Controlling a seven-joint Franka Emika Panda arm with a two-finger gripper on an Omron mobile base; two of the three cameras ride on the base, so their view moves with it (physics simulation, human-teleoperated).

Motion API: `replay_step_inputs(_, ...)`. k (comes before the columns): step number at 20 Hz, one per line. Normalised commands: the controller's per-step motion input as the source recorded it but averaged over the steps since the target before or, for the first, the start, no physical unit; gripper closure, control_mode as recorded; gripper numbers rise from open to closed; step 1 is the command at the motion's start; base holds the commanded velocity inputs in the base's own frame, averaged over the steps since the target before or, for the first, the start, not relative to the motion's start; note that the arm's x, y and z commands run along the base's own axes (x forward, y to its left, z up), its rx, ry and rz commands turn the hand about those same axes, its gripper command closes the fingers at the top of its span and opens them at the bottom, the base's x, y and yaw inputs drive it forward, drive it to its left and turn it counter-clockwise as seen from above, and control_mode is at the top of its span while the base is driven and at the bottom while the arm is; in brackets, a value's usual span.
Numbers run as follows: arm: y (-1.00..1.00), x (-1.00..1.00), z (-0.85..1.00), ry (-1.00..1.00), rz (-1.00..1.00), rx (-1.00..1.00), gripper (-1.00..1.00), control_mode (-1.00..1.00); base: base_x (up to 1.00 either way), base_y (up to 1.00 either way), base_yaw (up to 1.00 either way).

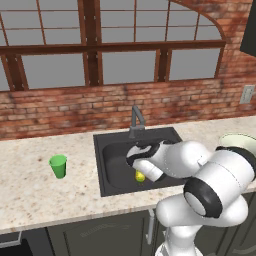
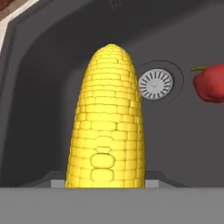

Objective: Remove the bell pepper and corn from the sink. Then move the bowl and cup from the counter to the sink for washing.

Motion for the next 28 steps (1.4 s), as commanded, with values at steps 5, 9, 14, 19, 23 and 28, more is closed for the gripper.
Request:
replay_step_inputs(5, 0.01, 0.03, 0.41, 0.21, 0.02, 0.00, 1.00, -1.00, 0.00, 0.00, 0.00)
replay_step_inputs(9, 0.00, 0.00, 0.37, 0.27, 0.00, 0.00, 1.00, -1.00, 0.00, 0.00, 0.00)
replay_step_inputs(14, 0.00, 0.00, 0.41, 0.17, 0.01, 0.00, 1.00, -1.00, 0.00, 0.00, 0.00)
replay_step_inputs(19, 0.02, -0.07, 0.30, 0.17, 0.04, 0.00, 1.00, -1.00, 0.00, 0.00, 0.00)
replay_step_inputs(23, 0.08, -0.13, 0.24, 0.15, 0.04, 0.00, 1.00, -1.00, 0.00, 0.00, 0.00)
replay_step_inputs(28, 0.13, -0.11, 0.17, 0.05, 0.02, 0.00, 1.00, -1.00, 0.00, 0.00, 0.00)
